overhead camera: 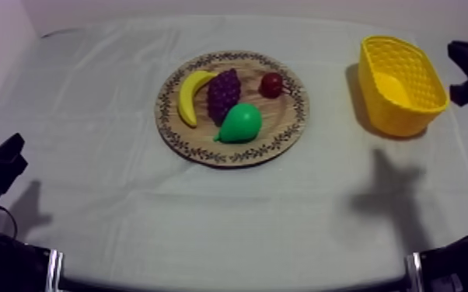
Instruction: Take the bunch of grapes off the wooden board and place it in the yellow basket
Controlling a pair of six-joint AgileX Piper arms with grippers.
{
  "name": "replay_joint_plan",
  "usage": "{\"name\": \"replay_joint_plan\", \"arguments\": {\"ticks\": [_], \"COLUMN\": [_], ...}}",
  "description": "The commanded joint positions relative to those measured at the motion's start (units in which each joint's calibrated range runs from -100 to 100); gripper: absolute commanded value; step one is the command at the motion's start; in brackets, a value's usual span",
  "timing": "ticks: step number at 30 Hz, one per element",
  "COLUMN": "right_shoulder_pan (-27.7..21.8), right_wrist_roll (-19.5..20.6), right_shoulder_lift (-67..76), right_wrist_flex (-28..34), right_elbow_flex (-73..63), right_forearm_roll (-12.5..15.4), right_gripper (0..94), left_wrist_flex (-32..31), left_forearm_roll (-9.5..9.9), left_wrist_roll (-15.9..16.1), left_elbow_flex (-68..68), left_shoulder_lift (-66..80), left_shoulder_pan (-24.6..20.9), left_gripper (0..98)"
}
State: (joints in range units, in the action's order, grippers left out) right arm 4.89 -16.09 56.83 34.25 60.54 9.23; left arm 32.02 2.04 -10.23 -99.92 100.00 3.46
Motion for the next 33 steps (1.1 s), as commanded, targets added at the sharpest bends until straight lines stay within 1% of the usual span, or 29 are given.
{"name": "replay_joint_plan", "arguments": {"ticks": [1, 4, 9, 15, 27, 30, 33], "right_shoulder_pan": [0.1, 0.4, 1.9, 6.4, 15.3, 17.2, 19.2], "right_wrist_roll": [0.7, 1.1, 1.2, 1.9, 2.8, 3.5, 4.8], "right_shoulder_lift": [-2.3, -5.2, -10.9, -19.3, -30.4, -32.3, -34.3], "right_wrist_flex": [5.2, 8.9, 11.0, 11.4, 11.6, 11.8, 12.2], "right_elbow_flex": [-6.7, -12.1, -17.9, -25.0, -36.2, -38.0, -40.1], "right_forearm_roll": [-0.4, -0.5, -0.2, -1.0, -1.1, -1.2, -2.1], "right_gripper": [0.6, 0.6, 0.6, 0.6, 0.6, 0.6, 0.6], "left_wrist_flex": [0.0, 0.0, 0.0, 0.0, 0.0, 0.0, 0.0], "left_forearm_roll": [-0.02, -0.02, -0.02, -0.02, -0.02, -0.02, -0.02], "left_wrist_roll": [0.0, 0.0, 0.0, 0.0, 0.0, 0.0, 0.0], "left_elbow_flex": [0.0, 0.0, 0.0, 0.0, 0.0, 0.0, 0.0], "left_shoulder_lift": [0.0, 0.0, 0.0, 0.0, 0.0, 0.0, 0.0], "left_shoulder_pan": [0.0, 0.0, 0.0, 0.0, 0.0, 0.0, 0.0], "left_gripper": [0.1, 0.1, 0.1, 0.1, 0.1, 0.1, 0.1]}}
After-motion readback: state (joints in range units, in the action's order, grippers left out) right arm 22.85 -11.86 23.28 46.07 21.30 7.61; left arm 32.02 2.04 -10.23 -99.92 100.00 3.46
